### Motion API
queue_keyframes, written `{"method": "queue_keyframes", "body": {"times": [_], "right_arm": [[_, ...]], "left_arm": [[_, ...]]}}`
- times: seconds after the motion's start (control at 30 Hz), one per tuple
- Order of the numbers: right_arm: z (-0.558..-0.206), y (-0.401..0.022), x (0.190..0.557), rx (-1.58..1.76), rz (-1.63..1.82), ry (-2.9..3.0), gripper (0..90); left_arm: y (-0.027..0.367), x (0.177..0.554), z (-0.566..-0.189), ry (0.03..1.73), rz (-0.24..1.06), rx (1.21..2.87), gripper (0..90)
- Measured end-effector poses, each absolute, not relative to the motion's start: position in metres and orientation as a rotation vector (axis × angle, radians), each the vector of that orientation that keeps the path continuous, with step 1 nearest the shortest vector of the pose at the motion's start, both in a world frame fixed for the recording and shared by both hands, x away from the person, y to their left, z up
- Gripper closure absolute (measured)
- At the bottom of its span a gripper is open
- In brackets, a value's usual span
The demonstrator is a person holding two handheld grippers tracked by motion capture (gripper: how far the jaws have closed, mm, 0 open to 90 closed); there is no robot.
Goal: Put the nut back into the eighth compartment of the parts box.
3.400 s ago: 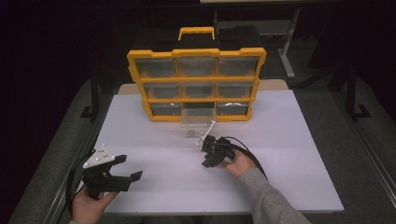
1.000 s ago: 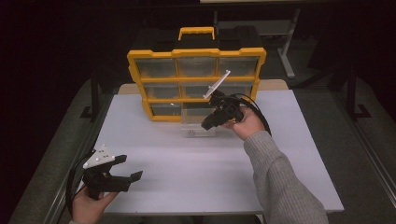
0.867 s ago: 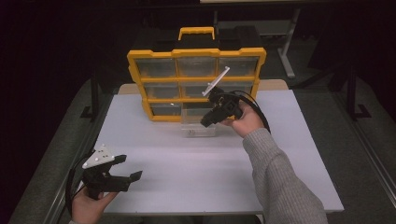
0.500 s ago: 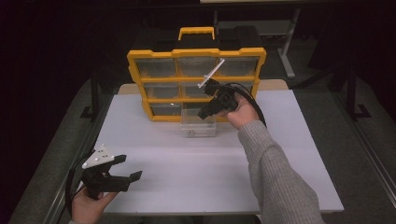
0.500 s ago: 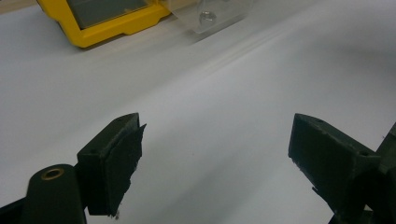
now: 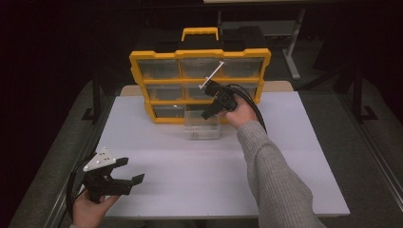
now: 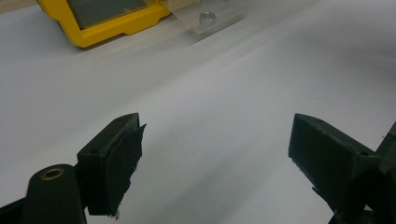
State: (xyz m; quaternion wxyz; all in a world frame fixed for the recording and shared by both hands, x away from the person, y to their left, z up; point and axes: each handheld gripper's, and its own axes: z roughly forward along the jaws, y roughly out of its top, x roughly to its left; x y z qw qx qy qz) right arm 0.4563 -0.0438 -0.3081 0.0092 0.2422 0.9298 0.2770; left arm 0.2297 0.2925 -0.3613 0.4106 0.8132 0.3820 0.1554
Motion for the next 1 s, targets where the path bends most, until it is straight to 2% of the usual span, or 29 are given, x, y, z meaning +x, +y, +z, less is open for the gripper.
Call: {"method": "queue_keyframes", "body": {"times": [0.67, 1.0], "right_arm": [[-0.338, -0.038, 0.468, 0.840, 0.815, 2.910, 69.0], [-0.334, -0.043, 0.467, 0.863, 0.856, 2.867, 66.3]], "left_arm": [[0.292, 0.230, -0.362, 0.963, 0.391, 2.051, 16.9], [0.293, 0.230, -0.362, 0.968, 0.390, 2.051, 16.6]]}}
